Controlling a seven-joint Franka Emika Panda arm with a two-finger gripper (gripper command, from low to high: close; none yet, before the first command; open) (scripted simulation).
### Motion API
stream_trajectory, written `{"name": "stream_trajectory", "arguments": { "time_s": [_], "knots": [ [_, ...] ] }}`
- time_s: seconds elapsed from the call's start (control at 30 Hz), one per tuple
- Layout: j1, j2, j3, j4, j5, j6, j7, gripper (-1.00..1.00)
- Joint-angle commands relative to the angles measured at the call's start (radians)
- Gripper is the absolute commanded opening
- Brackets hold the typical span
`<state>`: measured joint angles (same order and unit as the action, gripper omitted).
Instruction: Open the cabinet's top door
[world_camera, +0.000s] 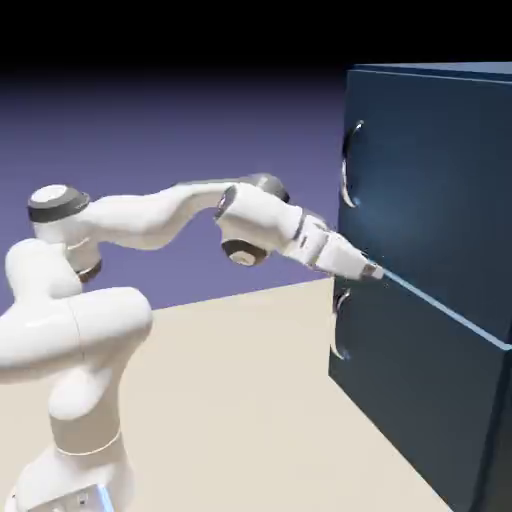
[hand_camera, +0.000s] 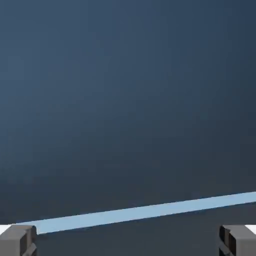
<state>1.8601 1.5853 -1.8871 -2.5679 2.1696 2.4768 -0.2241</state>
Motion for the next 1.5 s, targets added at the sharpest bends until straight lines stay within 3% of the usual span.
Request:
{"name": "stream_trajectory", "arguments": {
  "time_s": [0.0, 0.17, 0.33, 0.37, 0.77, 1.03, 1.47],
  "knots": [
    [0.033, 0.037, -0.033, 0.004, 0.036, -0.009, -0.017, 1.0],
    [0.098, 0.095, -0.149, -0.019, 0.194, -0.029, -0.023, 1.0],
    [-0.052, 0.064, -0.113, 0.113, 0.268, -0.04, -0.039, 1.0],
    [-0.052, 0.064, -0.113, 0.113, 0.268, -0.04, -0.039, -1.0],
    [0.181, 0.074, -0.365, -0.278, 0.202, -0.464, -0.261, -1.0],
    [0.188, 0.036, -0.655, -0.426, -0.015, -0.766, -0.387, -1.0],
    [-0.221, 0.156, -0.725, -0.491, 0.042, -1.296, -0.3, -1.0]
  ]
}}
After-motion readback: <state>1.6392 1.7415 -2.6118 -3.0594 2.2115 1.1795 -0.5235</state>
